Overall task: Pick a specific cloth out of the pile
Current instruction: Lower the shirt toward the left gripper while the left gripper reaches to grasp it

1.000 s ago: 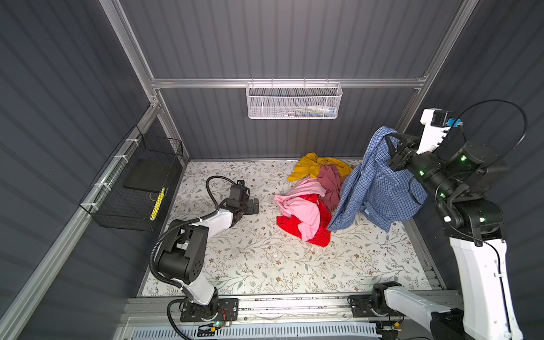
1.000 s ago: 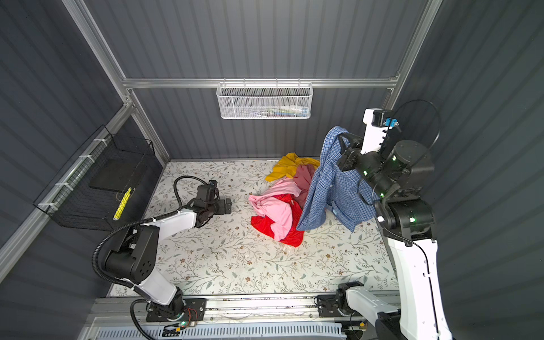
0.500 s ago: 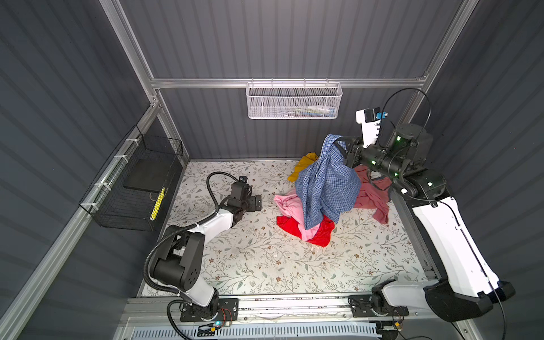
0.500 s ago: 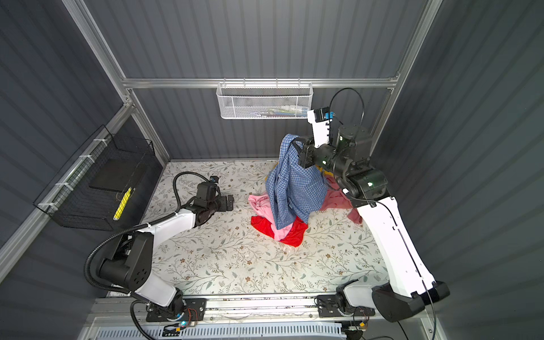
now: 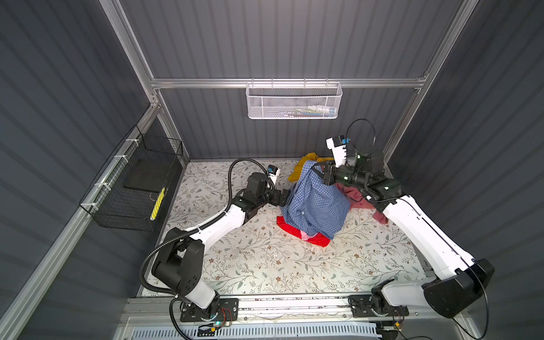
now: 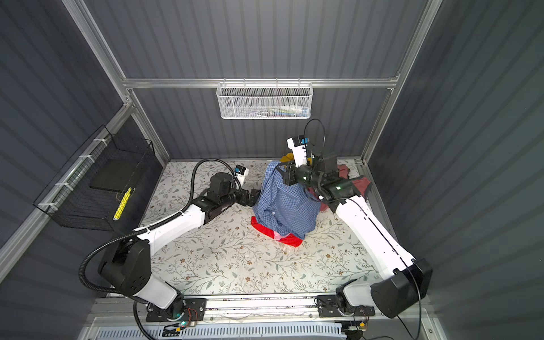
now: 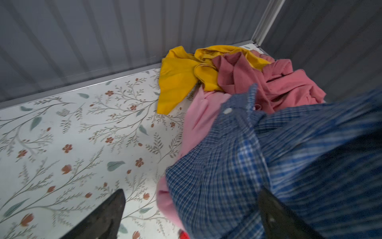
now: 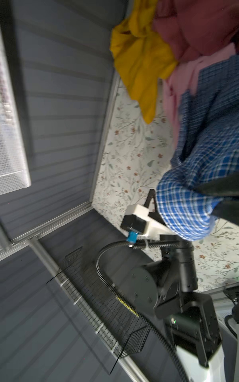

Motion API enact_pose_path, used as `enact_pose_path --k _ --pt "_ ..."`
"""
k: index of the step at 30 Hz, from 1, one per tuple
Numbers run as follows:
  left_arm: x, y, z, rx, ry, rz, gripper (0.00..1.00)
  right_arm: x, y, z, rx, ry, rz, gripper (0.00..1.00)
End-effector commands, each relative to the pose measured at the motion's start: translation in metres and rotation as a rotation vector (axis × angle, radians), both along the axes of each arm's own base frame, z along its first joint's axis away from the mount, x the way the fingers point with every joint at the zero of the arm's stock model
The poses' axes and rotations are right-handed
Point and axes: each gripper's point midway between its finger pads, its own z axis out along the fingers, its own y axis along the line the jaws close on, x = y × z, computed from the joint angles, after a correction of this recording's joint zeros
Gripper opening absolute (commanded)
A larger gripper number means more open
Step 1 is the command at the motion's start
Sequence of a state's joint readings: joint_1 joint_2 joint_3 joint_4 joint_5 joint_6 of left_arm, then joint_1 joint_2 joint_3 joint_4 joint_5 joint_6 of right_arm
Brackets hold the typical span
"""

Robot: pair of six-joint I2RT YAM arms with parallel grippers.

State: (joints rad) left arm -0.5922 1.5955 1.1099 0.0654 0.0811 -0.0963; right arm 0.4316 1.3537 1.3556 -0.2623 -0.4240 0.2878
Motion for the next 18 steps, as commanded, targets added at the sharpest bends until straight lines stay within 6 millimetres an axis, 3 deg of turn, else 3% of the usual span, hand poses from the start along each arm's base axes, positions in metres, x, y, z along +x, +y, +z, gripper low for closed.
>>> enact_pose_path --k 1,6,10,13,18 --pt "-0.013 -0.022 -0.004 0.012 0.02 -0.11 1.0 0.0 -0.008 -0.01 -0.018 -0.009 -0.037 0.0" --pt "-0.026 -0.027 -0.003 0.003 0.03 -0.137 1.0 0.003 -0.023 -0.055 -0.059 0.087 -0.1 0.0" --pt "-0.026 -0.014 0.013 -0.001 -0.01 -0.075 1.0 0.002 -0.024 -0.078 -0.076 0.143 -0.106 0.0" --pt "-0.028 -0.008 0.033 -0.028 -0.063 -0.056 1.0 0.007 -0.029 -0.081 -0.085 0.139 -0.14 0.0" --pt "-0.035 -0.014 0.052 -0.041 -0.083 -0.116 1.0 0.008 -0.027 -0.07 -0.07 0.104 -0.132 0.0"
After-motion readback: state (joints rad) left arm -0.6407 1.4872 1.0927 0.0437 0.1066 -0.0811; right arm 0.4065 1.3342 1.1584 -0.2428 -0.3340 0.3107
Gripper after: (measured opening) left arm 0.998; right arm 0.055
